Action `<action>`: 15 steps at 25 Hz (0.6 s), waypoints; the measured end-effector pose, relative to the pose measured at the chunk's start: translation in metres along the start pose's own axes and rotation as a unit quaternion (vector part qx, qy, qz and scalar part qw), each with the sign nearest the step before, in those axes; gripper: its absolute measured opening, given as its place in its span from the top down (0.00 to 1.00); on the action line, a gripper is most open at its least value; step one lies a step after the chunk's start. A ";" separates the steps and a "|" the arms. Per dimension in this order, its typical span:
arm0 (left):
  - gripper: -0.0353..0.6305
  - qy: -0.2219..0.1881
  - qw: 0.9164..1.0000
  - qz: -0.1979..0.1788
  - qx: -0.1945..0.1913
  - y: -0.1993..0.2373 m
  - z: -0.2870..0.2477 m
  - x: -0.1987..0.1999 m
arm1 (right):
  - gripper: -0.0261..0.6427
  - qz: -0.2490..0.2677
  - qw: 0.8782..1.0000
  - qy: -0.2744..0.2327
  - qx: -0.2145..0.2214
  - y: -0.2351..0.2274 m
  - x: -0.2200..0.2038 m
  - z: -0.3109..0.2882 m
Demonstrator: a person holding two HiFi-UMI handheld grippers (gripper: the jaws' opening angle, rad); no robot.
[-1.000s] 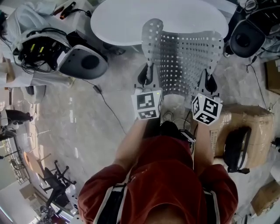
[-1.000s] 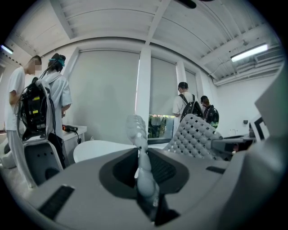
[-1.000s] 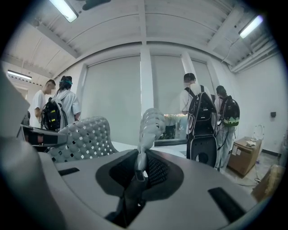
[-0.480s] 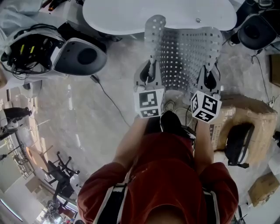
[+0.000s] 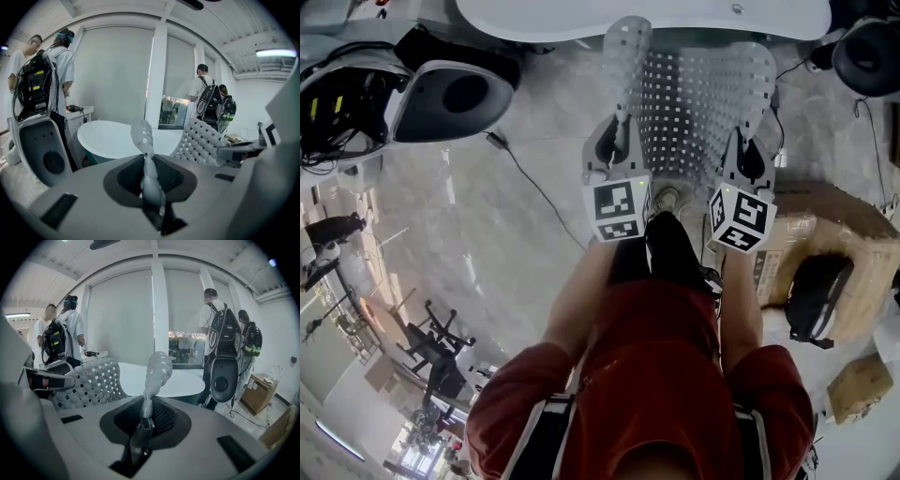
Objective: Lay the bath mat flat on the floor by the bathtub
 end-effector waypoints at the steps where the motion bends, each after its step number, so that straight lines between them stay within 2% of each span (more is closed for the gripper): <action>1: 0.85 0.005 1.000 0.001 0.001 0.001 -0.004 -0.005 | 0.89 0.003 1.000 0.005 0.002 0.000 -0.005 -0.005; 9: 0.85 0.043 0.999 -0.001 0.008 0.009 -0.040 -0.055 | 0.89 0.057 0.997 0.040 0.035 0.006 -0.053 -0.050; 15: 0.85 0.062 0.998 0.010 0.017 0.032 -0.067 -0.099 | 0.89 0.060 0.996 0.060 0.034 0.020 -0.095 -0.080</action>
Point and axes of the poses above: the fingertips, and each gripper's own axes: z backward along the fingers, y to its left, x out of its top, the point moved 6 cm from there along z, backward along the fingers, and after that the axes turned 6 degrees about y, right-handed, at the moved point
